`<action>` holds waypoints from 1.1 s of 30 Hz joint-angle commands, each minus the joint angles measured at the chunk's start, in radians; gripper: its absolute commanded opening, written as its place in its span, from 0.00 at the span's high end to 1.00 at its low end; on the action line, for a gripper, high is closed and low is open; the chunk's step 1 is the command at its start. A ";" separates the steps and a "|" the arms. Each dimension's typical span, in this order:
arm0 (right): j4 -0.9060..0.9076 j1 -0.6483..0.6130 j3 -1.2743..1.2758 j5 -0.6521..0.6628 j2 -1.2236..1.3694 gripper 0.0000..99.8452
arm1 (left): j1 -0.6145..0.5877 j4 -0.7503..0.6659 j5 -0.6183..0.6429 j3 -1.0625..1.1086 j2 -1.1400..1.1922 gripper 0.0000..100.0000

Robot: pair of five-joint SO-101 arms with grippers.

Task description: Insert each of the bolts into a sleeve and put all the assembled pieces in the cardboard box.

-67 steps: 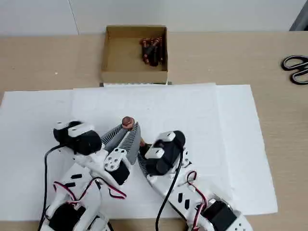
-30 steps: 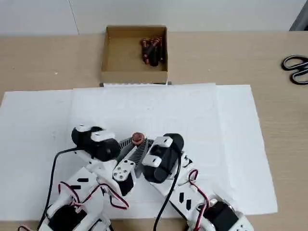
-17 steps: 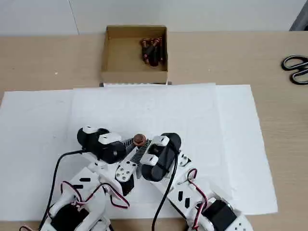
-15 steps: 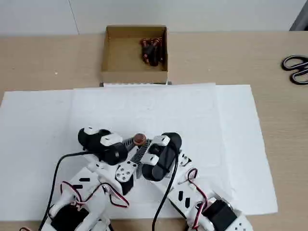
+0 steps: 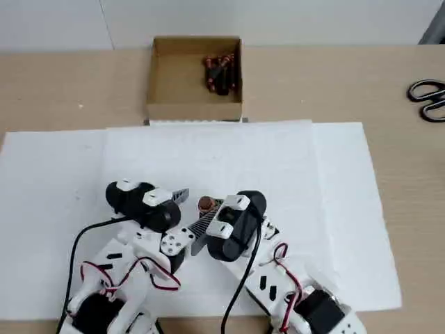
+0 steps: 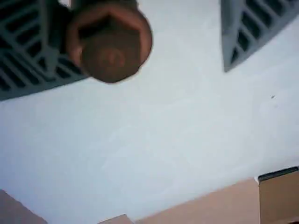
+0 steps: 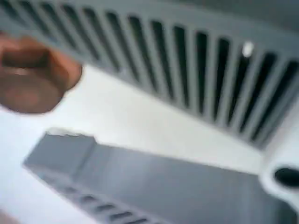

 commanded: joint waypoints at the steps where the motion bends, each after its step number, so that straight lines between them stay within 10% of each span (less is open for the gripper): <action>1: -0.035 0.005 -0.048 0.003 -0.008 1.00 | -0.005 -0.041 0.014 -0.070 0.002 0.78; 12: -0.041 0.005 0.005 0.002 -0.008 1.00 | -0.009 -0.147 0.018 -0.165 -0.002 1.00; 33: -0.344 0.381 0.020 -0.009 0.077 1.00 | -0.371 -0.031 0.083 0.173 -0.003 0.99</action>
